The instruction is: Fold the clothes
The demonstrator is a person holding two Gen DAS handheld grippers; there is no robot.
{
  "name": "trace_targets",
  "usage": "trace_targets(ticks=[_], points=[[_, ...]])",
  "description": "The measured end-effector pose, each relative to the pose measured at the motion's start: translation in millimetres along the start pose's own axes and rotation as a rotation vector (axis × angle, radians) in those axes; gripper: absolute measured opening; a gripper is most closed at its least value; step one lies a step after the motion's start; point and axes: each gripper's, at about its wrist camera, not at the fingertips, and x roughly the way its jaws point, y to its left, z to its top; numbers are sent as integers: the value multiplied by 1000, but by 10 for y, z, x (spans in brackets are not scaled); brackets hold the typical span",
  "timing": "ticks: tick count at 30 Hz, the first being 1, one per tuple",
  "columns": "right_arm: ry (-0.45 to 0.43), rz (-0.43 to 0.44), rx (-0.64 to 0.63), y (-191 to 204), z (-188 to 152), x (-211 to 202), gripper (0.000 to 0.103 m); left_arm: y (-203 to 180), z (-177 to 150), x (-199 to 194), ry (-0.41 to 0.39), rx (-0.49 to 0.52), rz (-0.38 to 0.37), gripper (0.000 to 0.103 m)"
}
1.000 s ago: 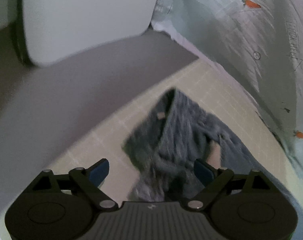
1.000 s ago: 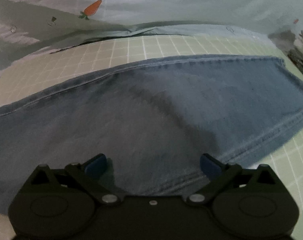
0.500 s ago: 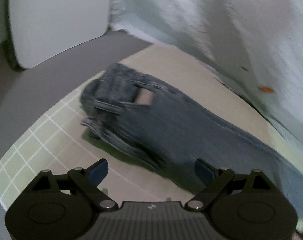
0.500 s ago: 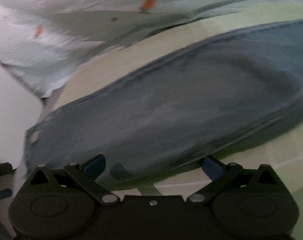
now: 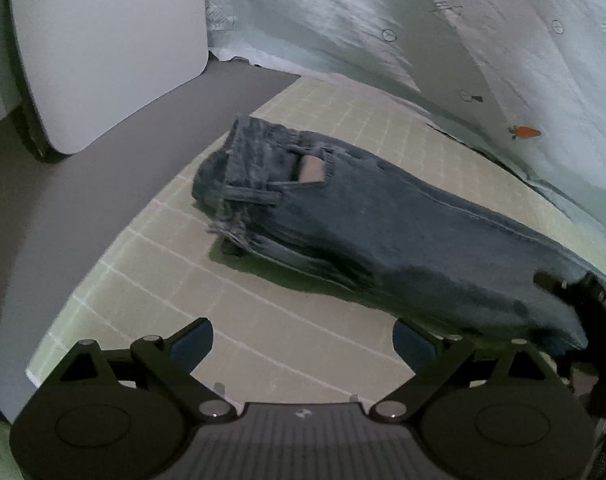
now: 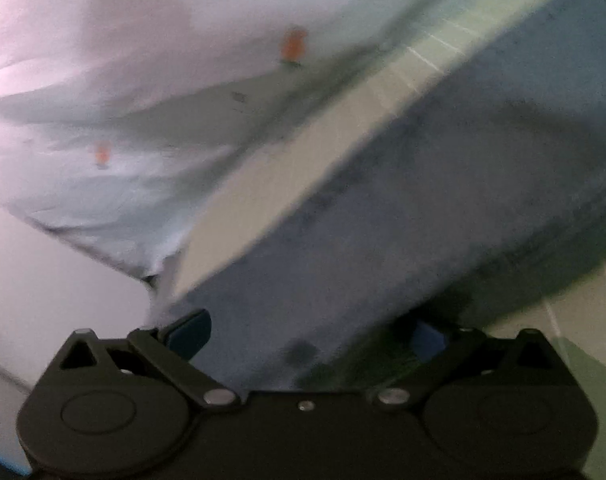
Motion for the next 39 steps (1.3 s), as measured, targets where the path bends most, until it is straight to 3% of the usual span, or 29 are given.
trace_targets(ticks=[4,11,14,28,32,39], points=[[-37,-26,45,78,-116,10,103,231,152,257,35,15,-3,96],[-179,136,249,208,26,9,103,477,503,641,50,41,-29,96],[-136,72,320,122,8,172,103,539,673,821,60,71,-34,96],[-77,165,524,232,-209,740,103,624,998,1459,106,213,-60,99],[2,109,498,361,-171,847,103,685,1020,1544,133,208,-79,102],[23,120,545,324,-461,632,102,739,1032,1638,161,187,-102,103]])
